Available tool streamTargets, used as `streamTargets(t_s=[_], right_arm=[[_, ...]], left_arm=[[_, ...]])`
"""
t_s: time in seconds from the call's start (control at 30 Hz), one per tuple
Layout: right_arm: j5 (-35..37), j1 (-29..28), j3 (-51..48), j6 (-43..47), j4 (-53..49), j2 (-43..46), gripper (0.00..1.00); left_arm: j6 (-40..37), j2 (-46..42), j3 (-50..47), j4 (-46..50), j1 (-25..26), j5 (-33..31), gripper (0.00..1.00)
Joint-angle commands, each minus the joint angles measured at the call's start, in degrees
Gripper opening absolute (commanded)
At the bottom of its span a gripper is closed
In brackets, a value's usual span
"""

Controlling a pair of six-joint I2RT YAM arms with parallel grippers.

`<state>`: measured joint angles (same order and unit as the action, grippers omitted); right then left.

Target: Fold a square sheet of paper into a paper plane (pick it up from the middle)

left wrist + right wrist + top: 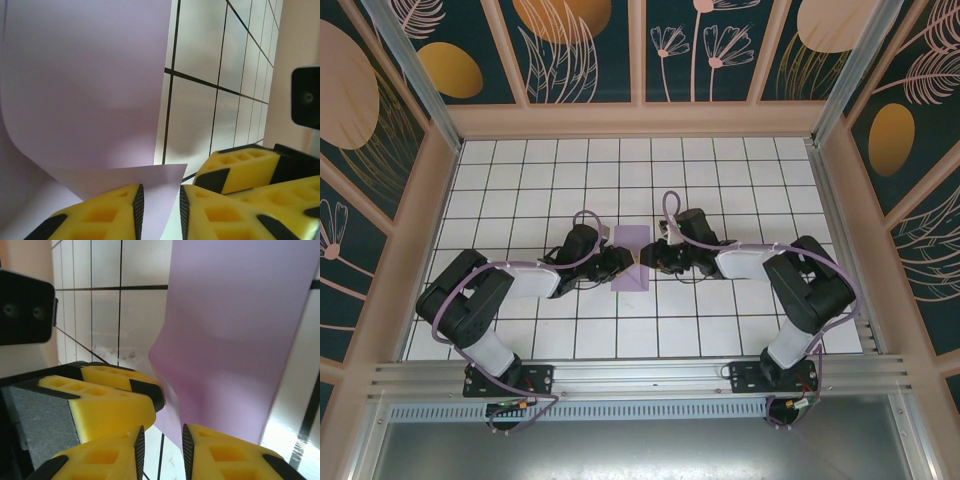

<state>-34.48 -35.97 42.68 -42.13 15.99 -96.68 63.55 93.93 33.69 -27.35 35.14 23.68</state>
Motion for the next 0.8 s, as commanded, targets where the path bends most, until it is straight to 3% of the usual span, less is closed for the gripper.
streamTargets(t_s=[0.0,0.3,0.47,0.6,0.77], right_arm=[[2.1,-0.5,1.9,-1.6,2.7,-2.0,0.27],[0.5,-0.6,3.5,-0.8,3.5,-4.2,0.19],[0.8,-0.7,4.0,-0.3,3.3,-5.0,0.09],[5.8,-0.6,4.7,2.0,-1.2,-4.5,0.03],[11.3,0.0,5.1,4.6,-5.7,-4.5,0.01]], left_arm=[[-1.4,0.4,-0.1,0.7,-0.2,-0.6,0.25],[-1.1,0.0,-0.3,0.5,-0.2,-0.4,0.18],[-1.3,-0.3,-0.1,0.5,-0.2,0.2,0.16],[-3.7,-0.5,1.6,0.3,-0.2,4.2,0.17],[-6.0,-2.1,3.7,4.4,-0.2,3.4,0.17]])
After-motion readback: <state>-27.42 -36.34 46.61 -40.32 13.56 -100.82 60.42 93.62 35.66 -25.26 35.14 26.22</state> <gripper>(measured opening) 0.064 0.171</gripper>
